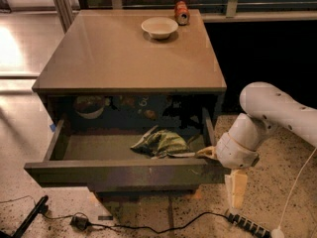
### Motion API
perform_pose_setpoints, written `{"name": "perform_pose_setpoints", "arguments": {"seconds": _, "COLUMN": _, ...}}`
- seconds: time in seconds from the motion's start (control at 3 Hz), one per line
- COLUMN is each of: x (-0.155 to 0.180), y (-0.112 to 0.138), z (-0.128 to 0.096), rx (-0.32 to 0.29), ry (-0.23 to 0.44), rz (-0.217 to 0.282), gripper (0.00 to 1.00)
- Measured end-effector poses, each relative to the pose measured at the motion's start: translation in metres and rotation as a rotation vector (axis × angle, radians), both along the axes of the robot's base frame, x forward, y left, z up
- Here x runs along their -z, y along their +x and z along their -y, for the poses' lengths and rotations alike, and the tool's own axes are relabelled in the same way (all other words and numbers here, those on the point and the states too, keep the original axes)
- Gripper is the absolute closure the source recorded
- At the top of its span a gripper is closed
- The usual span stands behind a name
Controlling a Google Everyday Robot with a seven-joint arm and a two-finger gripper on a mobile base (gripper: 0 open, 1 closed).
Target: Open top drawer
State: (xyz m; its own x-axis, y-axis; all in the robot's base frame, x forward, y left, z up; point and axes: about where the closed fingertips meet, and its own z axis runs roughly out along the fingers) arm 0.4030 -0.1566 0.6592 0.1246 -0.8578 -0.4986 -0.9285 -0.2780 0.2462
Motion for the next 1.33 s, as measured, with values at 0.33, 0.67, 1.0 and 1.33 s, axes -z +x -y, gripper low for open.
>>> {"name": "perform_pose_setpoints", "arguments": {"seconds": 0.33, "x": 0.005, "y": -0.012, "z": 0.005, "rx": -0.002, "ry": 0.001, "rz": -0.009, "gripper": 0.00}}
{"name": "perform_pose_setpoints", "arguments": {"seconds": 0.67, "x": 0.001, "y": -0.019, "z": 0.004, "rx": 0.001, "ry": 0.001, "rz": -0.012, "gripper": 0.00}}
{"name": "perform_pose_setpoints", "arguments": {"seconds": 1.0, "x": 0.001, "y": -0.022, "z": 0.004, "rx": -0.004, "ry": 0.004, "rz": -0.016, "gripper": 0.00}}
{"name": "perform_pose_setpoints", "arguments": {"seconds": 1.33, "x": 0.004, "y": -0.031, "z": 0.006, "rx": -0.013, "ry": 0.009, "rz": -0.019, "gripper": 0.00}}
